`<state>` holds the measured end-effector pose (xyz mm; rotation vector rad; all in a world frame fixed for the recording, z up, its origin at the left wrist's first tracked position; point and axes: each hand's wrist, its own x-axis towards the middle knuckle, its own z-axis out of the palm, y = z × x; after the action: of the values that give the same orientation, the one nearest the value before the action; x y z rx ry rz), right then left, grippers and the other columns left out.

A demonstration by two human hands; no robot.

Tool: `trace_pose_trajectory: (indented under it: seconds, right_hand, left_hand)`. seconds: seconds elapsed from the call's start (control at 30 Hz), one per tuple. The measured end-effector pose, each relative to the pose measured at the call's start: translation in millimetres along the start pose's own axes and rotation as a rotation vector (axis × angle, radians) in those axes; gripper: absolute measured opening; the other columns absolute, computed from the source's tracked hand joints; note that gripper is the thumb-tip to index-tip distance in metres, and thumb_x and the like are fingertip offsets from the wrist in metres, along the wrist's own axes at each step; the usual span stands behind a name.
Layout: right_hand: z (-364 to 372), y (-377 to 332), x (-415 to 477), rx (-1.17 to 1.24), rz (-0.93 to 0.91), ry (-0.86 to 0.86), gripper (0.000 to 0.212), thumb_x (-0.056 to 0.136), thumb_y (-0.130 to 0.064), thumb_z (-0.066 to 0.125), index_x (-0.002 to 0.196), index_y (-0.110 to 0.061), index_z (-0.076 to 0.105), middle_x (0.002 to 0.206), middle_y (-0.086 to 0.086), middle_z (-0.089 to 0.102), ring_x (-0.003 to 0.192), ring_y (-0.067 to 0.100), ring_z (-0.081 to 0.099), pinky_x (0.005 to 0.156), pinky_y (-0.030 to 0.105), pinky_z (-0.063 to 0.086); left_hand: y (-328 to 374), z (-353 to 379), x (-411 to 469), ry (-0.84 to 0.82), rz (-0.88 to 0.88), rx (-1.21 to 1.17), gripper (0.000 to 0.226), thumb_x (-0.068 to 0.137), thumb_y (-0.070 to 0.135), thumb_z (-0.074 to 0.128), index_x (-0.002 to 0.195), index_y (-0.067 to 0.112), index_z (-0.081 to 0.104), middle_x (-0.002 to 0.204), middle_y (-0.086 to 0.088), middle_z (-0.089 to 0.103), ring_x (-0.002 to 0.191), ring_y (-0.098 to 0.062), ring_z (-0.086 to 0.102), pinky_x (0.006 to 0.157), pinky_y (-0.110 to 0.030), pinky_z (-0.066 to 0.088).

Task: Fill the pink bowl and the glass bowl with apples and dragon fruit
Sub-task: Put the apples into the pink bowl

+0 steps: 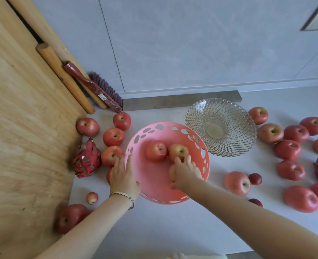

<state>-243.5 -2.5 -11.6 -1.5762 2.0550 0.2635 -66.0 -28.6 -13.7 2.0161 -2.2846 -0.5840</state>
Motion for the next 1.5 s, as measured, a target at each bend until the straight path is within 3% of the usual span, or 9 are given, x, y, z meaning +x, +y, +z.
trace_pose_trajectory:
  seconds: [0.07,0.17,0.3,0.43,0.6,0.73,1.07,1.37,1.5]
  right_hand:
    - [1,1,1,0.015,0.010,0.034,0.081,0.065,-0.036,0.078,0.126,-0.013,0.031,0.132,0.017,0.030,0.113,0.033,0.047,0.092,0.038,0.043]
    - [2,8,4,0.040,-0.011,0.039,0.077,0.068,-0.038,0.076,0.125,-0.012,0.032,0.127,0.015,0.036,0.112,0.032,0.048,0.090,0.038,0.044]
    - [2,14,3,0.117,-0.060,-0.022,0.077,0.068,-0.039,0.077,0.126,-0.014,0.033,0.129,0.013,0.038,0.114,0.032,0.047,0.092,0.038,0.045]
    - [-4,20,4,0.110,-0.097,-0.071,0.078,0.066,-0.032,0.078,0.127,-0.016,0.033,0.134,0.013,0.031,0.109,0.032,0.051,0.084,0.037,0.046]
    - [-4,23,6,0.159,-0.087,-0.053,0.076,0.064,-0.026,0.080,0.122,-0.013,0.033,0.127,0.009,0.040,0.104,0.030,0.056,0.072,0.033,0.043]
    - [-5,23,6,0.202,-0.046,-0.037,0.071,0.065,-0.029,0.077,0.119,-0.012,0.035,0.119,0.008,0.042,0.104,0.030,0.054,0.071,0.031,0.038]
    - [0,19,4,0.293,-0.049,0.056,0.074,0.067,-0.025,0.069,0.132,-0.018,0.034,0.128,0.004,0.038,0.113,0.029,0.046,0.087,0.036,0.044]
    - [-1,22,6,0.173,-0.074,-0.020,0.083,0.076,-0.021,0.063,0.145,-0.014,0.017,0.144,0.006,0.027,0.134,0.028,0.027,0.106,0.037,0.033]
    - [-22,32,-14,0.328,-0.138,0.248,0.069,0.069,-0.037,0.037,0.133,-0.011,0.041,0.132,0.010,0.045,0.127,0.031,0.037,0.107,0.036,0.029]
  left_hand:
    - [9,1,1,-0.002,0.034,0.126,0.088,0.076,0.009,0.058,0.148,0.018,0.007,0.155,-0.018,0.003,0.145,-0.034,0.002,0.117,-0.043,0.008]
    - [32,-1,15,0.102,0.299,0.170,0.078,0.066,0.008,0.067,0.138,0.013,0.039,0.152,-0.019,0.024,0.140,-0.036,0.024,0.114,-0.053,0.020]
    - [72,-9,57,-0.218,0.457,0.138,0.064,0.083,0.011,0.051,0.142,0.019,0.027,0.154,-0.004,0.022,0.138,-0.024,0.030,0.114,-0.035,0.025]
    - [104,2,94,-0.437,0.577,0.376,0.074,0.082,0.006,0.052,0.142,0.036,0.021,0.154,-0.003,0.017,0.129,-0.031,0.042,0.106,-0.037,0.035]
    - [115,11,104,-0.470,0.685,0.457,0.065,0.082,0.008,0.054,0.135,0.040,0.032,0.132,-0.006,0.040,0.112,-0.030,0.053,0.093,-0.036,0.040]
    - [107,16,108,-0.356,0.643,0.446,0.067,0.079,0.010,0.060,0.135,0.035,0.033,0.128,-0.009,0.041,0.107,-0.033,0.051,0.091,-0.039,0.042]
    - [79,20,101,-0.471,0.467,0.234,0.084,0.080,0.004,0.052,0.144,0.040,0.012,0.151,-0.008,0.016,0.120,-0.034,0.049,0.098,-0.044,0.044]
    - [66,11,73,-0.412,0.301,0.317,0.087,0.082,0.035,0.057,0.147,0.028,-0.001,0.155,-0.018,0.000,0.136,-0.037,0.029,0.109,-0.045,0.032]
    - [56,10,55,-0.399,0.210,0.228,0.083,0.083,0.045,0.057,0.146,0.020,0.010,0.154,-0.017,0.005,0.139,-0.034,0.026,0.111,-0.039,0.028]
